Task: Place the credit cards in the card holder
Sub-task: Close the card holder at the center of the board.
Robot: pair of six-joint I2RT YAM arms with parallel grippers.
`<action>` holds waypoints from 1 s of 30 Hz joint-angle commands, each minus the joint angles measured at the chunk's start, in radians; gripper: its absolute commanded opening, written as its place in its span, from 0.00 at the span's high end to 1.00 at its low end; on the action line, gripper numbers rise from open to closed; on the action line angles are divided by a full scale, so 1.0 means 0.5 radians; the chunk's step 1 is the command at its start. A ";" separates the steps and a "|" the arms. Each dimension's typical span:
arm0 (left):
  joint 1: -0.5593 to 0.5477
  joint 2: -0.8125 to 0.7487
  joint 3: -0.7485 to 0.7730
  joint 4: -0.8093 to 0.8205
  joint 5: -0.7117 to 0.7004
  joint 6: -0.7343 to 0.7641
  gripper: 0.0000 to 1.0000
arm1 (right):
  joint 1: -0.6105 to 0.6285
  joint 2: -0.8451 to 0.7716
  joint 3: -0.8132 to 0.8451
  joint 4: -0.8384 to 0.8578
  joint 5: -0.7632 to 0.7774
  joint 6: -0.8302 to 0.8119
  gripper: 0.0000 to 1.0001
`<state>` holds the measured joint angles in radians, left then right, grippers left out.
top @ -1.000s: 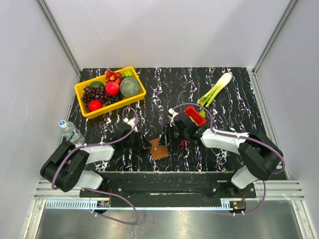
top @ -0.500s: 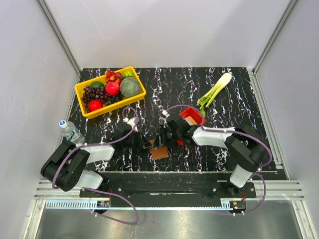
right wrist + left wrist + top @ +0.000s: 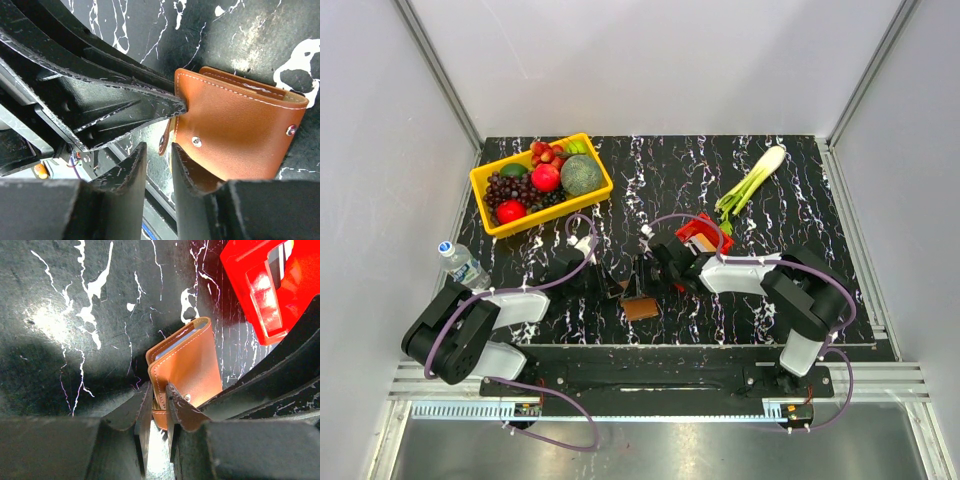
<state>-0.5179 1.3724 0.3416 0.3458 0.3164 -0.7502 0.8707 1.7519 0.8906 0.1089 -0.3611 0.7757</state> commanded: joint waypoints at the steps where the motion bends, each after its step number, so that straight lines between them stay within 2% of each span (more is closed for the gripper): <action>1: 0.005 -0.002 -0.005 0.091 -0.035 0.022 0.80 | 0.013 0.009 0.090 0.046 0.004 -0.002 0.70; 8: 0.005 -0.005 -0.005 0.094 -0.025 0.022 0.81 | 0.017 0.027 0.109 -0.003 0.026 -0.021 0.82; 18: 0.005 -0.014 0.004 0.088 -0.019 0.022 0.81 | 0.017 0.055 0.142 -0.089 0.066 -0.054 0.76; 21: 0.005 -0.008 0.007 0.085 -0.019 0.022 0.82 | 0.016 0.055 0.149 -0.095 0.066 -0.070 0.79; 30: 0.005 -0.008 0.007 0.082 -0.019 0.022 0.82 | 0.017 -0.003 0.146 -0.141 0.105 -0.091 0.76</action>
<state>-0.5179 1.3724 0.3416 0.3462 0.3168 -0.7502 0.8707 1.7748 0.9287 0.0589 -0.3424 0.7536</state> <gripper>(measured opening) 0.186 0.234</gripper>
